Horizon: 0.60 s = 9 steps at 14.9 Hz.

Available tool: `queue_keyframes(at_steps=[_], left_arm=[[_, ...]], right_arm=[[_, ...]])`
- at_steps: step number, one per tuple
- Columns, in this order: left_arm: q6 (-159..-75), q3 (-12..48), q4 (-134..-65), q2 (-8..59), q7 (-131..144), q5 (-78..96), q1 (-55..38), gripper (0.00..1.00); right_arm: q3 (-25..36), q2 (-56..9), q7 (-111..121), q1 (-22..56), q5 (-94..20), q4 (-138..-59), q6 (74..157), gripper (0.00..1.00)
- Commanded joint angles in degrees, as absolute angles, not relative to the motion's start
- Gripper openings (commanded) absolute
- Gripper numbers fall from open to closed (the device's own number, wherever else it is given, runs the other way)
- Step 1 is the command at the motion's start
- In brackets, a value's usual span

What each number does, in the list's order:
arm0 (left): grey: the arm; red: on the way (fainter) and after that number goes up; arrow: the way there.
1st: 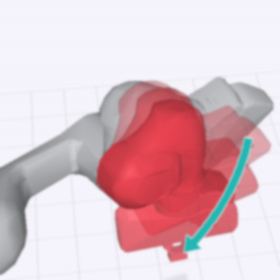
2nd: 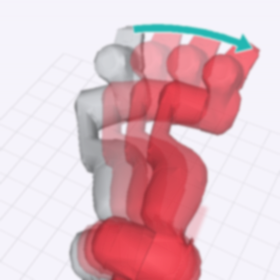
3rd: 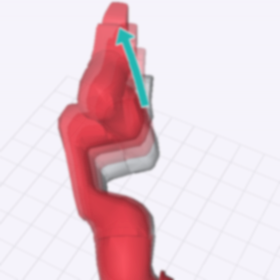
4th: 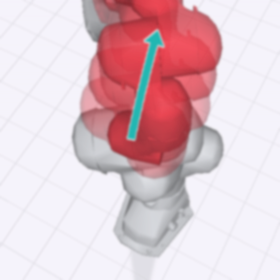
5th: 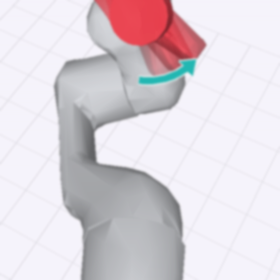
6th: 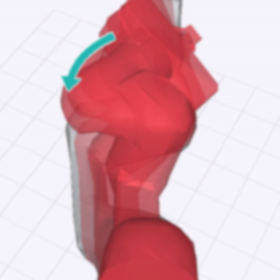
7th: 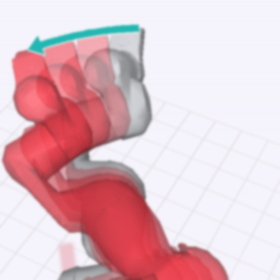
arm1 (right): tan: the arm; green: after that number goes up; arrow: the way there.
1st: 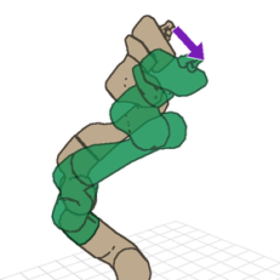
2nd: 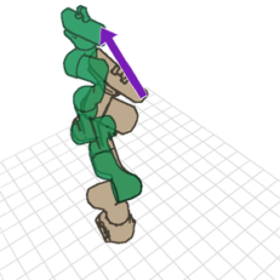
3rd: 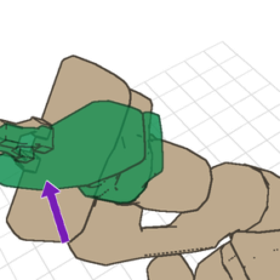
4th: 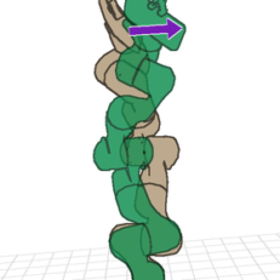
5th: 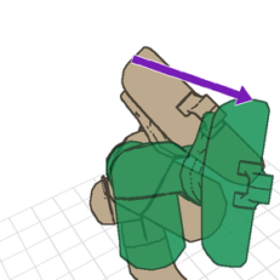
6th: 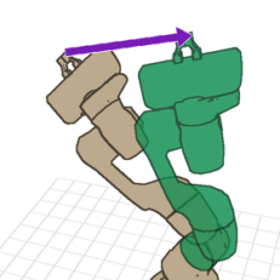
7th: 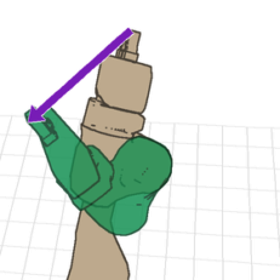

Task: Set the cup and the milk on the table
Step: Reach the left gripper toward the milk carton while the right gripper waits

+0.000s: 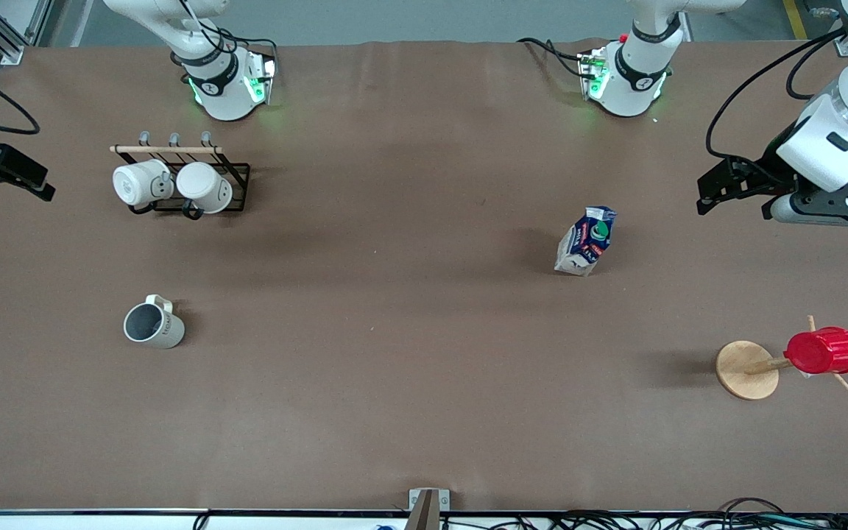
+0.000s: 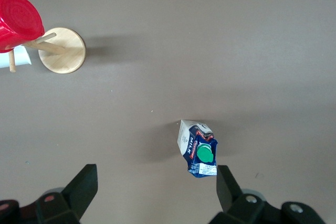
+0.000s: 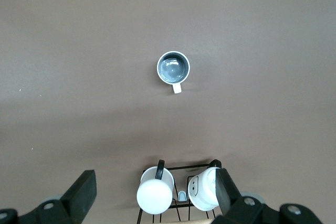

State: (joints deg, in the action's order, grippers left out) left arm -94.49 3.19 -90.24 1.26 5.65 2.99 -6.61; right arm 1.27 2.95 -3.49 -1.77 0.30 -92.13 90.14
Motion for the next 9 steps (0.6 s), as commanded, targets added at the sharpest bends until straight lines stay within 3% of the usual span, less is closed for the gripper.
queue_keyframes(at_steps=[1,9], left_arm=[[-95.2,3.2,-90.2,1.3,6.2,2.0,-7.0,1.0],[-95.3,3.8,-90.1,3.8,6.2,2.1,-8.3,1.0]], right_arm=[[1.1,3.2,-4.0,-1.7,1.3,-92.6,90.8,1.0],[1.3,3.0,-4.1,-1.6,1.2,-92.6,90.8,1.0]])
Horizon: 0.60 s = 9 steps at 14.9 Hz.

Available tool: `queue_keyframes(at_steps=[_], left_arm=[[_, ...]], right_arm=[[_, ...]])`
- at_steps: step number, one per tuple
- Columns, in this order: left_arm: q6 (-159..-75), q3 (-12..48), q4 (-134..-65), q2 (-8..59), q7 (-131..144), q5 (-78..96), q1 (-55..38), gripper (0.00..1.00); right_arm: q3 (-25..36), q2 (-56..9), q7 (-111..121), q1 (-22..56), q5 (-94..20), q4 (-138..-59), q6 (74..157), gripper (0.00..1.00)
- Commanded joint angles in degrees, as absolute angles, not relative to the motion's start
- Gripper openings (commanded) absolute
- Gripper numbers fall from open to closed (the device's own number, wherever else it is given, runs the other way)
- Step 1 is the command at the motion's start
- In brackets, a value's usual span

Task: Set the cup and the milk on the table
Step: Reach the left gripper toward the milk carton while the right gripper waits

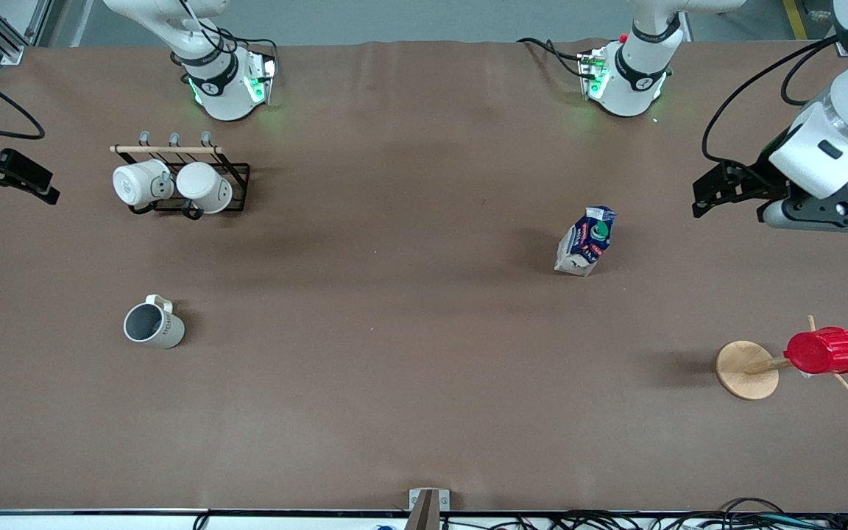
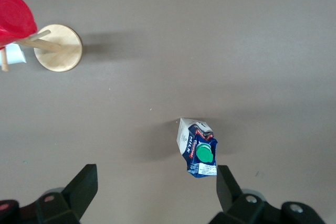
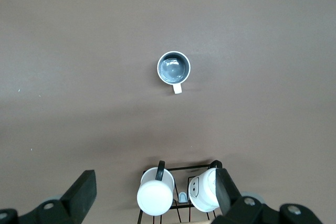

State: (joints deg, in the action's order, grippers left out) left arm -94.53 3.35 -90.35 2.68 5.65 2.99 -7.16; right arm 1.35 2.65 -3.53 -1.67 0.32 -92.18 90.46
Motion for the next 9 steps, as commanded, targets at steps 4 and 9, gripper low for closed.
queue_keyframes(at_steps=[4,9], left_arm=[[-97.3,7.4,-90.3,6.9,7.1,2.1,-8.5,1.0],[-101.8,10.8,-93.2,11.4,11.1,2.2,-10.3,1.0]], right_arm=[[1.4,3.0,-4.0,-1.8,0.9,-92.6,91.1,1.0],[1.5,-3.9,-3.8,-1.8,0.6,-92.9,94.2,1.0]])
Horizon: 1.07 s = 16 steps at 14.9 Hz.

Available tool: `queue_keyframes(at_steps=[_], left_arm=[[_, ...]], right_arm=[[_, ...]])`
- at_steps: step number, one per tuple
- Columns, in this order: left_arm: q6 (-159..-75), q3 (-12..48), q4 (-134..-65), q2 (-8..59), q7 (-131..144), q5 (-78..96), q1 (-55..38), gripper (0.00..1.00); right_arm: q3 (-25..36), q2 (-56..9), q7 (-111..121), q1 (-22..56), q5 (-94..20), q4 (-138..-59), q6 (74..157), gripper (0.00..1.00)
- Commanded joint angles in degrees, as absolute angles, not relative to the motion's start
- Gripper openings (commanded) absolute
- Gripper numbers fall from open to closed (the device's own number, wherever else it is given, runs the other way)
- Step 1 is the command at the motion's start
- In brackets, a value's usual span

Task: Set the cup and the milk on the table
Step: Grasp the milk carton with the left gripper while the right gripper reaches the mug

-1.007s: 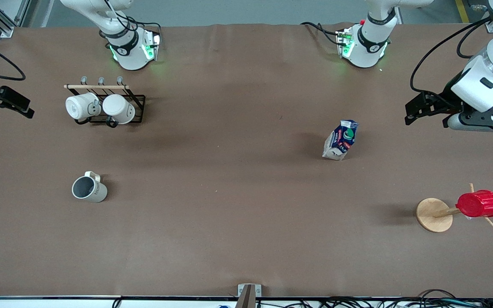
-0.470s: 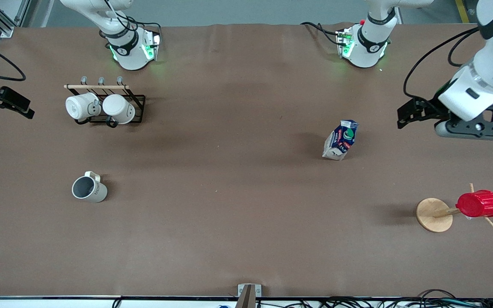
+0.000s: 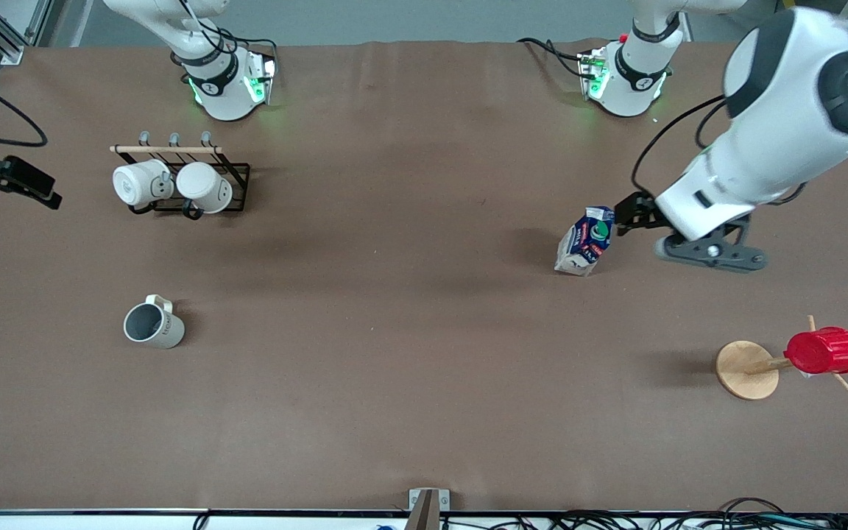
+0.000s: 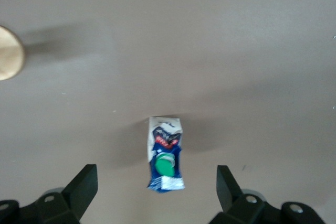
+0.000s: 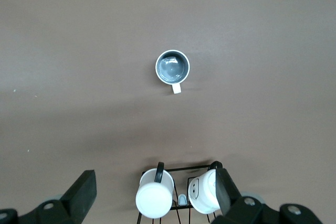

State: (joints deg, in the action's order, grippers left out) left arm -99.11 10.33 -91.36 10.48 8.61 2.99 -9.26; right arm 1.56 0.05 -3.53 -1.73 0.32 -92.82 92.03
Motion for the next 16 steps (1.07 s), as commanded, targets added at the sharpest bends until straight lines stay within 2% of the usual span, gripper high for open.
queue_keyframes(at_steps=[1,7,11,16], left_arm=[[-103.5,10.9,-94.8,11.6,11.8,2.2,-10.8,1.0],[-110.5,11.2,-104.8,12.9,11.8,2.1,-11.0,1.0],[-114.6,11.2,-109.9,13.2,11.6,1.9,-11.0,1.0],[-115.2,11.5,-114.3,12.9,11.6,-0.5,-11.0,1.0]], right_arm=[[1.5,-6.3,-3.7,-1.8,0.5,-93.0,95.6,1.0],[1.7,-21.4,6.5,-3.7,0.5,-93.8,106.8,1.0],[3.9,-27.4,11.2,-4.5,0.5,-94.3,115.0,1.0],[4.2,-32.6,11.4,-5.3,0.4,-95.1,121.4,0.99]])
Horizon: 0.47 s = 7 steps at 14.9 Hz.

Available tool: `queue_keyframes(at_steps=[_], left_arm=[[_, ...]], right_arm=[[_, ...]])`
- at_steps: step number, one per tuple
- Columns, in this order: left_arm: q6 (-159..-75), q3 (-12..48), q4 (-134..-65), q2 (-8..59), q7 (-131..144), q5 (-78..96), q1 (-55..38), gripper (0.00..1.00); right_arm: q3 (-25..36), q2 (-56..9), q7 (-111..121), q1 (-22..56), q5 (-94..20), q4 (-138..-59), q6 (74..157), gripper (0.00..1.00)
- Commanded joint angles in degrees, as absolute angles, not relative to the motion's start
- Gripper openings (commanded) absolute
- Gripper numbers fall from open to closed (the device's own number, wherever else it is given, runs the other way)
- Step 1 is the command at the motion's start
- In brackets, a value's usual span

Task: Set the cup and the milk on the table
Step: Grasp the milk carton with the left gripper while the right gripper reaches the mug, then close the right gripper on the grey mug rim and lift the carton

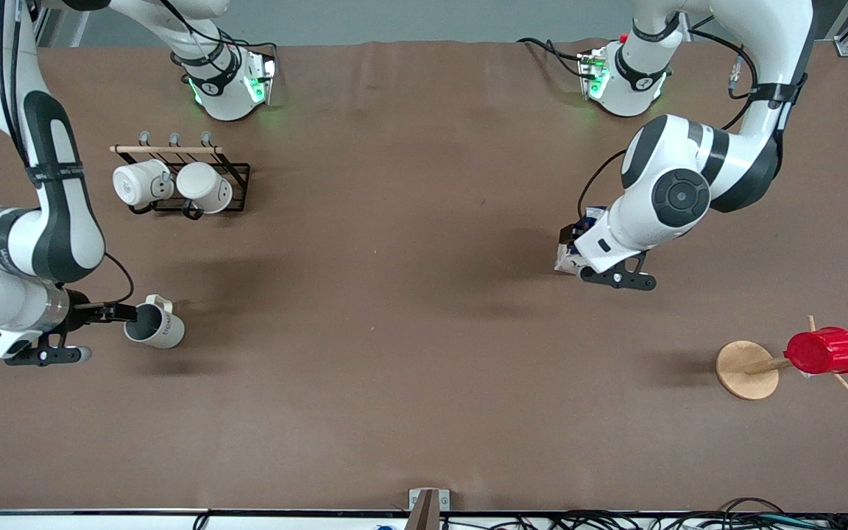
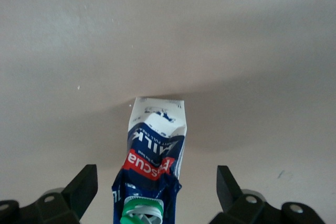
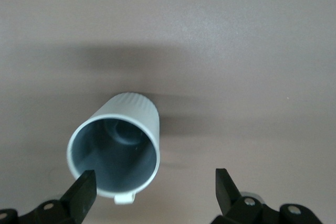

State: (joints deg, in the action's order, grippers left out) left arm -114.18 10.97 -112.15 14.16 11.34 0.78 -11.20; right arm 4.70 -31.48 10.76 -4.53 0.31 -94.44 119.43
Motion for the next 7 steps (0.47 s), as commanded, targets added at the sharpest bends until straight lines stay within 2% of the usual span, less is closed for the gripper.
queue_keyframes(at_steps=[1,4,5,6,7], left_arm=[[-115.2,11.6,-115.1,12.7,11.6,-0.5,-11.0,1.0],[-115.3,11.6,-116.5,12.2,10.9,-0.4,-10.9,0.94],[-115.3,11.6,-116.5,12.2,10.8,-0.4,-10.7,0.87],[-115.3,11.6,-116.3,12.2,10.7,-0.4,-10.6,0.75],[-115.3,11.6,-115.9,12.2,10.6,-0.4,-10.5,0.62]], right_arm=[[4.2,-33.3,11.4,-5.5,0.4,-95.2,121.6,0.97],[4.3,-34.5,11.5,-5.6,-0.7,-96.6,124.1,0.84],[4.3,-34.5,11.6,-5.5,-0.7,-98.2,126.4,0.7],[4.3,-34.5,11.5,-5.6,-0.7,-98.7,127.3,0.38],[4.3,-34.6,11.5,-5.6,-0.8,-98.6,127.4,0.12]])
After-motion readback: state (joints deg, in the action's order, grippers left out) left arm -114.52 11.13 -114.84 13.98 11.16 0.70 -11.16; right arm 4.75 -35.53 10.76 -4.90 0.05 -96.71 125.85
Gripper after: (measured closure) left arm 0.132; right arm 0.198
